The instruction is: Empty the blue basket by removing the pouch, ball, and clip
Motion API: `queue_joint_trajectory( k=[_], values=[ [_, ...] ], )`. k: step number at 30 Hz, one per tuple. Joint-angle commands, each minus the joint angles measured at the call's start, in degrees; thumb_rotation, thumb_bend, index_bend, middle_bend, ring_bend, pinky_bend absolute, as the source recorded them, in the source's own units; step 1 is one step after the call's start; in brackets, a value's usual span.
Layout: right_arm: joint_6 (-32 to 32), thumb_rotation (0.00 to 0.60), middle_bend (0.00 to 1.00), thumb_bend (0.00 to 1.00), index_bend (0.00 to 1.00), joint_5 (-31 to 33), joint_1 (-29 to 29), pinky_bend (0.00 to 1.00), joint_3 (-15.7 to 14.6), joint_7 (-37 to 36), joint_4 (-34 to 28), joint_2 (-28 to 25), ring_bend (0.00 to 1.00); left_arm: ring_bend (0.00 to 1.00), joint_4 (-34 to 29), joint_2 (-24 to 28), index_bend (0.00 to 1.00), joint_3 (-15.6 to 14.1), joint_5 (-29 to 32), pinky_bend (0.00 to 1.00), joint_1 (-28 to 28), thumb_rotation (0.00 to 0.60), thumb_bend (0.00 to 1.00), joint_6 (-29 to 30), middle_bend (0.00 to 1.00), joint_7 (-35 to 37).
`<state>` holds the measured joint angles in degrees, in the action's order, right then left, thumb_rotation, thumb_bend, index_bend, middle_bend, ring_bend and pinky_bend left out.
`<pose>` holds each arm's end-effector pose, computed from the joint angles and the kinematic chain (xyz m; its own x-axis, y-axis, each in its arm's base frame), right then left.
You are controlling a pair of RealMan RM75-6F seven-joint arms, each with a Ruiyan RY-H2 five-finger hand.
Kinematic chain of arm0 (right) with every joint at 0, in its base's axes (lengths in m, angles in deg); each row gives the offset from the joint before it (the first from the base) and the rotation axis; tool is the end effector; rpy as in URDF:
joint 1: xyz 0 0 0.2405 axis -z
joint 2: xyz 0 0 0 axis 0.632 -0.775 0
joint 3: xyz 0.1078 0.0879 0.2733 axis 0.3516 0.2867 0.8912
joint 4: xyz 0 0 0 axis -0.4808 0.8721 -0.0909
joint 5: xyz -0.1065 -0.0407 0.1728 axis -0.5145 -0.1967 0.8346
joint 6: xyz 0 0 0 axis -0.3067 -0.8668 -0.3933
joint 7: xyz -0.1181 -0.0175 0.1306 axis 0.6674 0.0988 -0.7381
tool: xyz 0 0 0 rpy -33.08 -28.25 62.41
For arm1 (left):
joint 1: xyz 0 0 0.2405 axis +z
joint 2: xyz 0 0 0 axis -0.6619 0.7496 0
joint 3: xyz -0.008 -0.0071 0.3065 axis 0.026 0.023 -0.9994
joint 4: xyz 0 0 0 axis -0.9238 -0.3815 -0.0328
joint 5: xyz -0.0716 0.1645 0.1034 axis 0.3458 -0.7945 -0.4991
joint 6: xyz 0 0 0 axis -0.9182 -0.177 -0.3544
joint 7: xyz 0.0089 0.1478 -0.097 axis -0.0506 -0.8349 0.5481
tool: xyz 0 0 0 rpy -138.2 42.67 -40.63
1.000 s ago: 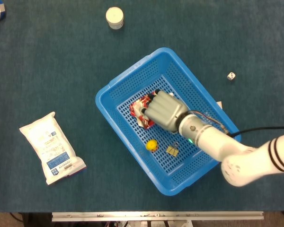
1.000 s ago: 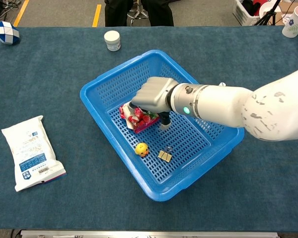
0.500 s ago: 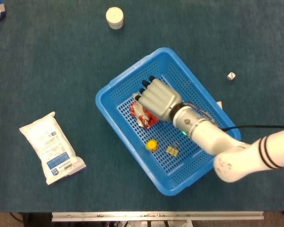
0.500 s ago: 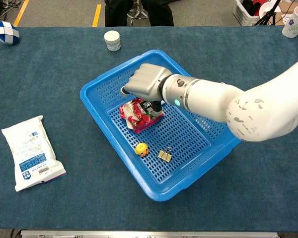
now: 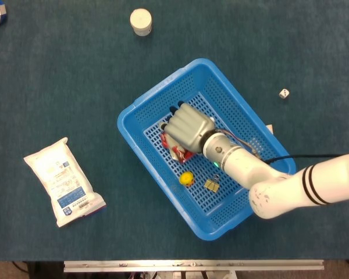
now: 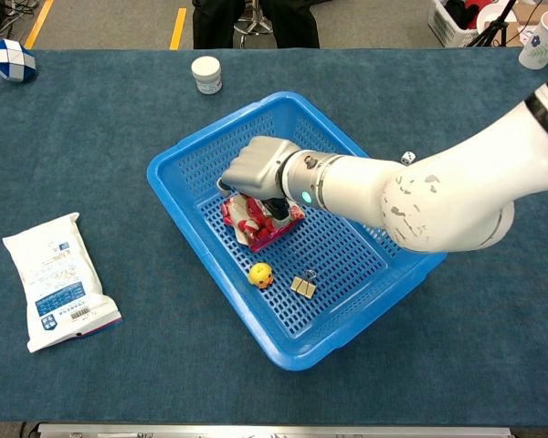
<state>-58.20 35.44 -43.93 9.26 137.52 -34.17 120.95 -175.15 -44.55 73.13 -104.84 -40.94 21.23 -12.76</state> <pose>-0.0163 -0.3821 -0.1245 0.9057 -0.2401 0.3495 -0.3994 -0.7598 0.5130 -0.3084 0.1802 0.2657 0.3562 -0.0160 0.9343 0.9285 0.1177 -0.3520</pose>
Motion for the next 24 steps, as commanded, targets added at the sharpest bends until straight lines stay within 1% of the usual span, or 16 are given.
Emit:
queue_joint_trajectory(
  k=[1,4,6,9,12,24],
  values=[
    [0.48,0.590,0.32,0.19,0.18,-0.17,-0.42,0.22,-0.80,-0.48,-1.76,-1.42,0.16,0.00,-0.01,-0.12,0.06,0.10,0.03,0.00,-0.25,0.600,0.00,-0.35,0.00,-0.01],
    [0.01,0.566,0.32,0.16,0.16,-0.77,-0.42,0.22,-1.46,-0.93,-2.52,-1.79,0.16,0.00,-0.04,-0.10,0.06,0.23,-0.07,0.00,-0.64,0.600,0.00,-0.85,0.00,0.15],
    [-1.02,0.544,0.31,0.09,0.15,-1.76,-0.27,0.22,-1.94,-0.97,-2.49,-1.61,0.16,0.00,-0.04,-0.02,0.06,0.32,-0.11,0.00,-0.81,0.600,0.00,-1.04,0.00,0.43],
    [-2.34,0.517,0.31,0.03,0.14,-2.74,0.09,0.22,-2.21,-1.31,-2.63,-1.39,0.16,0.00,-0.04,0.23,0.06,0.30,-0.13,0.00,-0.91,0.600,0.00,-1.30,0.00,0.87],
    [-3.76,0.502,0.31,0.02,0.14,-4.23,0.39,0.22,-2.54,-1.18,-3.15,-1.36,0.16,0.00,-0.09,0.44,0.06,0.22,-0.16,0.00,-0.89,0.600,0.00,-1.45,0.00,1.51],
    [-7.37,0.501,0.31,0.02,0.14,-6.85,1.62,0.22,-4.37,1.36,-2.96,0.93,0.15,0.00,-0.03,0.64,0.06,-0.41,-0.69,0.00,-0.40,0.600,0.00,-1.42,0.00,2.89]
  ],
)
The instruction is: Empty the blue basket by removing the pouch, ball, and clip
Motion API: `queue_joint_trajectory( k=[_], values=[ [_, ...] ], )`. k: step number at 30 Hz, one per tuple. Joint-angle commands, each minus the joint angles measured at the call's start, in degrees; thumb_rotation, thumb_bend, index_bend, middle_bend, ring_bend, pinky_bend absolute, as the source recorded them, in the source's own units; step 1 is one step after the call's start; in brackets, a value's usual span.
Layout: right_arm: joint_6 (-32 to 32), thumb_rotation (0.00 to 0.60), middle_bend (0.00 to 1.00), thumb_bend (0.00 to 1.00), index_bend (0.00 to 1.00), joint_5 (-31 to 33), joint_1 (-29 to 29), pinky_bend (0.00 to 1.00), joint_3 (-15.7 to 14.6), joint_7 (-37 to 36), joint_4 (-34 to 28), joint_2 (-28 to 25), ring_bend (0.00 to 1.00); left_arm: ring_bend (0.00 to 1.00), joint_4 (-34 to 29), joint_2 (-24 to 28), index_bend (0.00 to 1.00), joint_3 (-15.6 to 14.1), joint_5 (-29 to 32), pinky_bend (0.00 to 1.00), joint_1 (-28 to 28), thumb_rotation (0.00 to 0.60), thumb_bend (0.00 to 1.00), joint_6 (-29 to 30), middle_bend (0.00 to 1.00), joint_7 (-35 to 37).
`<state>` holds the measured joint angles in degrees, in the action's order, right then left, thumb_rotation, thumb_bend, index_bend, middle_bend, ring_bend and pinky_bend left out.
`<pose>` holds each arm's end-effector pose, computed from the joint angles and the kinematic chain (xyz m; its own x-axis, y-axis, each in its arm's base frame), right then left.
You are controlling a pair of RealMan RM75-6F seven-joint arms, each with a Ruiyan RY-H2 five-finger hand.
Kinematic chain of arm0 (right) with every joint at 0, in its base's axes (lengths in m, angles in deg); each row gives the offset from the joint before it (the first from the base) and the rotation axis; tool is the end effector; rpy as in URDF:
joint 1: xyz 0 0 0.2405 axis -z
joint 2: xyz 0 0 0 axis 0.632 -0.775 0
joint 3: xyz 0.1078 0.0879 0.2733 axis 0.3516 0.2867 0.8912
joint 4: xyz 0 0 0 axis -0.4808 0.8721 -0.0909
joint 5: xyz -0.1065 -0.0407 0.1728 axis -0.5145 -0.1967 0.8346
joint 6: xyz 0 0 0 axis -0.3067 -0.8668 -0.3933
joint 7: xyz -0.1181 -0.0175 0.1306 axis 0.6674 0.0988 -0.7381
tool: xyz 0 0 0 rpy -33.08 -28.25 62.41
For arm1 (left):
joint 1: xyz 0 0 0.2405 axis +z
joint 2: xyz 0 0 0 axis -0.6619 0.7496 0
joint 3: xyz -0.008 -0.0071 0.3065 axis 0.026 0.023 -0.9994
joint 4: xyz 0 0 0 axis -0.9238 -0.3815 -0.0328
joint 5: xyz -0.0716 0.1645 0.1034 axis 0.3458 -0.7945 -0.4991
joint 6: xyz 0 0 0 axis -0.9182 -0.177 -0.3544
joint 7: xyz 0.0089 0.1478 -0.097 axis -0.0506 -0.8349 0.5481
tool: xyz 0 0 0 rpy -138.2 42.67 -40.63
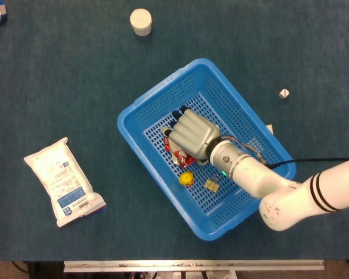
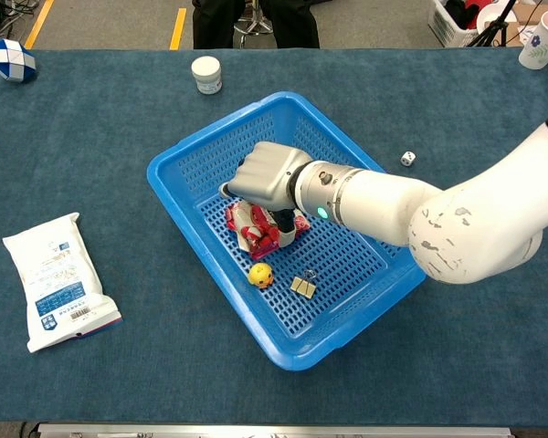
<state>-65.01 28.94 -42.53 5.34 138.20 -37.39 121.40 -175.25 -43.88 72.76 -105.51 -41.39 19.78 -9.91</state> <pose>-0.0266 -0.3684 -0.1199 0.9295 -0.1372 0.3424 -0.3163 -0.7742 0.5483 -0.3067 0.1816 0.2634 0.3167 0.0069 0.9485 0.9435 0.1009 -0.3158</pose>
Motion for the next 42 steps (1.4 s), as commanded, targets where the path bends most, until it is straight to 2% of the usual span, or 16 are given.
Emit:
queue_joint_trajectory(
  k=[1,7,11,13,15,17,21,25,29,34,38,42],
  values=[
    [-0.85,0.502,0.31,0.02,0.14,-0.39,0.33,0.22,-0.59,0.99,0.40,0.73,0.15,0.00,0.11,-0.05,0.06,-0.08,-0.03,0.00,0.06,0.600,0.00,0.01,0.00,0.07],
    [-2.42,0.502,0.31,0.02,0.14,-0.96,1.18,0.22,-0.87,2.57,1.96,2.87,0.15,0.00,0.11,0.04,0.06,-0.28,-0.36,0.00,0.23,0.600,0.00,0.13,0.00,0.27],
    [-3.42,0.505,0.31,0.07,0.16,-1.43,1.98,0.22,-0.84,3.40,3.02,4.08,0.15,0.00,0.23,0.09,0.06,-0.43,-0.44,0.00,0.50,0.600,0.00,0.40,0.00,0.53],
    [-3.72,0.522,0.31,0.09,0.19,-1.42,2.29,0.22,-0.91,4.07,3.51,4.58,0.15,0.00,0.29,0.22,0.06,-0.51,-0.48,0.00,0.67,0.600,0.00,0.57,0.00,0.79],
    [-3.96,0.578,0.32,0.14,0.25,-1.33,2.60,0.22,-0.85,4.62,3.83,5.01,0.15,0.00,0.39,0.27,0.06,-0.59,-0.53,0.00,0.78,0.600,0.00,0.63,0.00,1.05],
    [-4.08,0.600,0.33,0.18,0.30,-1.47,2.96,0.22,-0.70,4.72,3.87,5.16,0.16,0.00,0.40,0.30,0.06,-0.60,-0.55,0.00,0.80,0.600,0.00,0.63,0.00,1.26],
    [-4.82,0.600,0.37,0.30,0.40,-4.06,4.06,0.23,-0.09,3.97,3.13,4.67,0.20,0.00,0.52,0.24,0.06,-0.57,-0.56,0.00,0.75,0.600,0.00,0.51,0.00,1.60],
    [-6.08,0.600,0.39,0.31,0.43,-6.08,5.04,0.26,1.04,2.94,0.69,2.71,0.23,0.00,0.52,0.19,0.06,-0.49,-0.71,0.00,0.50,0.600,0.00,0.23,0.00,1.68],
    [-7.74,0.600,0.39,0.31,0.43,-8.84,6.53,0.26,3.13,-0.04,-3.85,-1.62,0.23,0.00,0.34,0.23,0.06,-0.47,-0.88,0.00,0.33,0.600,0.00,0.06,0.00,1.45],
    [-11.04,0.600,0.40,0.31,0.43,-13.02,9.10,0.26,5.55,-4.18,-10.79,-10.35,0.23,0.00,0.01,0.45,0.06,-0.33,-1.19,0.00,0.07,0.600,0.00,-0.02,0.00,1.31],
    [-13.28,0.600,0.40,0.31,0.43,-15.79,12.01,0.26,6.35,-7.53,-14.90,-18.80,0.23,0.00,-0.06,0.65,0.06,-0.25,-1.13,0.00,-0.05,0.600,0.00,-0.11,0.00,1.31],
    [-13.90,0.600,0.40,0.31,0.43,-17.05,14.83,0.26,6.43,-10.58,-16.15,-25.49,0.23,0.00,-0.12,0.73,0.06,-0.07,-0.87,0.00,-0.30,0.600,0.00,-0.36,0.00,1.39]
  ],
)
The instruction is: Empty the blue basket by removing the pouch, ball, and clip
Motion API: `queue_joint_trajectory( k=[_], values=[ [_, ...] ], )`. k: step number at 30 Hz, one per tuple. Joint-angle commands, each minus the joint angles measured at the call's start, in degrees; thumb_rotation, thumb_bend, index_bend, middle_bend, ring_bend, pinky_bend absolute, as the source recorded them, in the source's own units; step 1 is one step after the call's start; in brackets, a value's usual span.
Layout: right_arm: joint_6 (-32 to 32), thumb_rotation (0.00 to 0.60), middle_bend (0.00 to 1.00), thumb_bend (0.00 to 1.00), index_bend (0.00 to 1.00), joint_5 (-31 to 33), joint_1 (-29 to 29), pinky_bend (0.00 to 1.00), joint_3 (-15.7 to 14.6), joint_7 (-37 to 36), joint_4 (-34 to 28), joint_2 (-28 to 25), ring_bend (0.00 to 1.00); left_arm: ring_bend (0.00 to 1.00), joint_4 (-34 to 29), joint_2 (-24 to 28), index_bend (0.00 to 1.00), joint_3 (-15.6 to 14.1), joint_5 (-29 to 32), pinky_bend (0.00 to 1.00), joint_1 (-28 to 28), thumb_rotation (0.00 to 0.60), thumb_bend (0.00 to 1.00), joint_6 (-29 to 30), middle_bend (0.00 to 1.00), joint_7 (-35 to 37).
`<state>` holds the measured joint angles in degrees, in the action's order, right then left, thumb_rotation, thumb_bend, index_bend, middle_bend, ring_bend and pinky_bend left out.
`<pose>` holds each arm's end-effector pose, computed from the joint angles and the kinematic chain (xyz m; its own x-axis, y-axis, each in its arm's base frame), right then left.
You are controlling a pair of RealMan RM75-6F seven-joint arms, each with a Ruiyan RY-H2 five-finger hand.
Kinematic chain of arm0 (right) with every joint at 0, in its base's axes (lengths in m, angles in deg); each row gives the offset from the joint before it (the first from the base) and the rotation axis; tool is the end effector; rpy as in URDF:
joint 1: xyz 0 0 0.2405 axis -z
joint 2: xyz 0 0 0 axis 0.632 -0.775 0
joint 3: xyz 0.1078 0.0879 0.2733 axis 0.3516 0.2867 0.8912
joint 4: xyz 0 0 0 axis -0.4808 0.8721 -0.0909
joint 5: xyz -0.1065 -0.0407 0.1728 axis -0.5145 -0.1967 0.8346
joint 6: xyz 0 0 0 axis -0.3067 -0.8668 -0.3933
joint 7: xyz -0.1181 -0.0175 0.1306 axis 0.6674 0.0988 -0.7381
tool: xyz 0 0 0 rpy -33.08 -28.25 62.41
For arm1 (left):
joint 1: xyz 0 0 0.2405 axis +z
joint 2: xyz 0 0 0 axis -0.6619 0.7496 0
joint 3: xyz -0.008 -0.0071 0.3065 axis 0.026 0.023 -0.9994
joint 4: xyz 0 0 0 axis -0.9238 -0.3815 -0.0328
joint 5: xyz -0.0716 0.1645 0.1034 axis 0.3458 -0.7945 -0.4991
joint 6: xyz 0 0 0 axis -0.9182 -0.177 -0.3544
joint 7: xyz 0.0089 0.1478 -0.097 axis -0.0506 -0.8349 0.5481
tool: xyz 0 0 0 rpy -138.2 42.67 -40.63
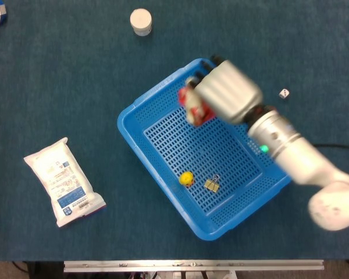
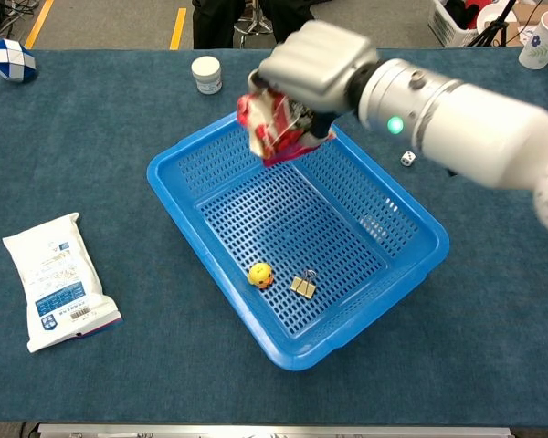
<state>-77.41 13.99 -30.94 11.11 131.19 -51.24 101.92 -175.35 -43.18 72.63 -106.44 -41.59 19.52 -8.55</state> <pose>-0.0349 -0.4012 0.0285 0.7948 -0.0291 0.6062 -0.5030 -0.5906 0.6310 -0.3033 0.1824 0.2649 0.3044 0.0107 0.9525 0.9490 0.0827 -0.3042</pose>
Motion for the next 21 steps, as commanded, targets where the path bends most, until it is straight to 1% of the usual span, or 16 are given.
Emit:
queue_joint_trajectory(
  k=[1,3,5,8,11,16,18,21],
  values=[
    [-1.40,0.600,0.40,0.31,0.43,-2.10,3.93,0.26,0.74,-4.53,-2.23,-7.26,0.23,0.00,-0.05,0.03,0.06,0.10,0.11,0.00,-0.17,0.600,0.00,-0.19,0.00,0.03],
    [-0.88,0.600,0.40,0.31,0.43,-1.85,5.50,0.26,0.98,-6.93,-1.80,-9.82,0.23,0.00,-0.12,0.02,0.06,0.16,0.12,0.00,-0.41,0.600,0.00,-0.49,0.00,-0.10],
    [-0.17,0.600,0.40,0.31,0.43,-1.51,6.64,0.26,1.03,-8.42,-0.78,-11.30,0.23,0.00,-0.23,-0.02,0.06,0.19,0.14,0.00,-0.62,0.600,0.00,-0.79,0.00,-0.38],
    [2.07,0.600,0.40,0.31,0.43,-0.55,7.46,0.27,0.29,-8.23,1.71,-12.14,0.23,0.00,-0.49,-0.21,0.06,0.21,0.07,0.00,-1.03,0.600,0.00,-1.36,0.00,-0.76],
    [4.52,0.600,0.40,0.31,0.42,0.99,7.91,0.27,-0.24,-7.81,5.15,-10.99,0.23,0.00,-0.82,-0.55,0.06,0.14,-0.18,0.00,-1.36,0.600,0.00,-1.82,0.00,-1.30],
    [8.02,0.600,0.37,0.31,0.36,2.69,8.38,0.27,-0.59,-7.38,11.59,-7.31,0.21,0.00,-1.26,-0.76,0.06,-0.17,-0.12,0.00,-1.32,0.600,0.00,-1.98,0.00,-2.31],
    [9.70,0.600,0.36,0.31,0.33,3.17,8.37,0.26,-0.91,-6.94,13.83,-5.69,0.20,0.00,-1.38,-0.85,0.06,-0.31,-0.06,0.00,-1.12,0.600,0.00,-1.76,0.00,-2.67],
    [11.73,0.600,0.33,0.30,0.25,3.99,8.31,0.25,-1.28,-6.33,16.32,-3.66,0.18,0.00,-1.57,-1.01,0.06,-0.35,0.15,0.00,-0.89,0.600,0.00,-1.38,0.00,-3.23]
  ],
)
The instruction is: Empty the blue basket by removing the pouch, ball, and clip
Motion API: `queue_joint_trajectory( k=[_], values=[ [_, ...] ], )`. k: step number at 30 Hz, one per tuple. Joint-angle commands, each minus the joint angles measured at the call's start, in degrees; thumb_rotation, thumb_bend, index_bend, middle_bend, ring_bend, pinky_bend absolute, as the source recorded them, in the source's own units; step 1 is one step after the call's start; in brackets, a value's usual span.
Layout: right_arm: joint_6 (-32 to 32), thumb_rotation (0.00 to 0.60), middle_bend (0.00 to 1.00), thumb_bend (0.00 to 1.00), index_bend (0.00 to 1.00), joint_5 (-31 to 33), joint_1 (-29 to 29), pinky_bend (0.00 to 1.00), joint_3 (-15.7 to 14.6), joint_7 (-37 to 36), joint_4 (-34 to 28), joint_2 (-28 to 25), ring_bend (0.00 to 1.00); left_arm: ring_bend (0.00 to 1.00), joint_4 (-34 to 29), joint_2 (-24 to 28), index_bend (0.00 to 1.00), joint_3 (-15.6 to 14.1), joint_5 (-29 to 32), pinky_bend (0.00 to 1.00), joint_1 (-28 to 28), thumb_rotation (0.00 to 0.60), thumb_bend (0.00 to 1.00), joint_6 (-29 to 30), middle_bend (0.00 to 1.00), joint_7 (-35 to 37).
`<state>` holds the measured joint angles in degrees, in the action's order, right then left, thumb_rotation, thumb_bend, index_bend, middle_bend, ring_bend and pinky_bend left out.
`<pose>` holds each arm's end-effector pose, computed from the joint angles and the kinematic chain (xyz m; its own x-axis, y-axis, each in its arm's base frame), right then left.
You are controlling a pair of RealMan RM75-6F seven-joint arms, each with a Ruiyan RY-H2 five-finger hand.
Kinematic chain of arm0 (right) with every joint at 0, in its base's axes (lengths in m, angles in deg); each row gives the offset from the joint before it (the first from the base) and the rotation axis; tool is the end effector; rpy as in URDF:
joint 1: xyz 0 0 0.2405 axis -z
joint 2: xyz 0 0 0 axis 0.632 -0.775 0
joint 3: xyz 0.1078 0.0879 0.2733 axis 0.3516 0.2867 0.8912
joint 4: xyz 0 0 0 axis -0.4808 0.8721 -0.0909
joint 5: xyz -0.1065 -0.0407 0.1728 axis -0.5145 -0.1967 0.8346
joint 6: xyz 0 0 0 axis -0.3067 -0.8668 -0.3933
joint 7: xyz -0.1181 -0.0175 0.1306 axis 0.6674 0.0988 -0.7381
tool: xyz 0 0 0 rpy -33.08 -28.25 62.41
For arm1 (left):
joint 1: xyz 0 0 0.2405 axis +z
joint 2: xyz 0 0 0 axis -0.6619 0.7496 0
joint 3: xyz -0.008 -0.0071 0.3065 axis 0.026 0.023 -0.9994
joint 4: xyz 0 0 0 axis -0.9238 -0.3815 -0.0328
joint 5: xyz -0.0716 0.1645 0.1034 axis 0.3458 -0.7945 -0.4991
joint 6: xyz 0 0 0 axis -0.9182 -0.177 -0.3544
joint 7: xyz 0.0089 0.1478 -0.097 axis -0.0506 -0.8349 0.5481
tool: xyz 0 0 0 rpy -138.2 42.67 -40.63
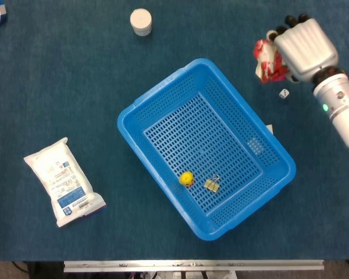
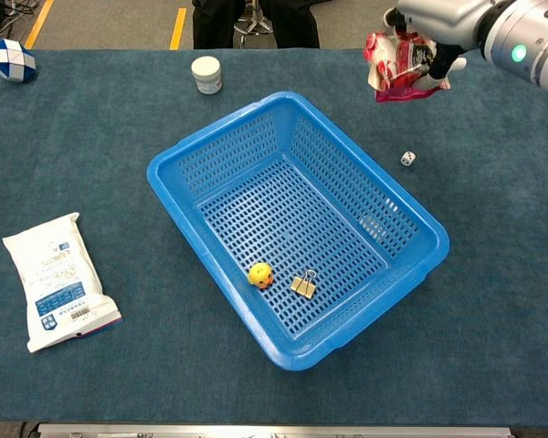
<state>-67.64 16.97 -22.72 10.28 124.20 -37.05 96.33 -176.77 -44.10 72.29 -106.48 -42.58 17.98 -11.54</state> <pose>-0.1496 -0.4572 0.0775 0.8206 -0.1702 0.5456 -0.5667 -0.3667 0.7379 -0.2977 0.1862 0.2526 0.3133 0.0421 0.9487 0.9466 0.0665 -0.3156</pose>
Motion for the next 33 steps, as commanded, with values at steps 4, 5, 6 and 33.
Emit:
queue_joint_trajectory(
  k=[4,5,6,33],
  values=[
    [3.19,0.600,0.29,0.22,0.12,1.10,0.09,0.24,-0.56,1.11,3.23,3.05,0.15,0.00,-0.49,-0.18,0.06,-0.11,0.43,0.00,0.37,0.600,0.00,0.51,0.00,-0.83],
    [3.26,0.600,0.28,0.18,0.10,0.67,0.17,0.24,-0.49,0.96,3.03,2.96,0.14,0.00,-0.57,-0.23,0.06,-0.15,0.43,0.00,0.48,0.600,0.00,0.67,0.00,-0.97],
    [3.27,0.600,0.28,0.15,0.09,0.05,0.31,0.24,-0.29,0.61,2.37,2.58,0.14,0.00,-0.68,-0.29,0.06,-0.18,0.44,0.00,0.57,0.600,0.00,0.83,0.00,-1.15],
    [6.80,0.600,0.40,0.11,0.38,-14.74,-2.88,0.28,0.77,2.81,-19.77,2.99,0.22,0.00,-2.36,0.25,0.06,-0.94,-1.89,0.00,1.21,0.600,0.00,1.95,0.00,-2.75]
  ],
)
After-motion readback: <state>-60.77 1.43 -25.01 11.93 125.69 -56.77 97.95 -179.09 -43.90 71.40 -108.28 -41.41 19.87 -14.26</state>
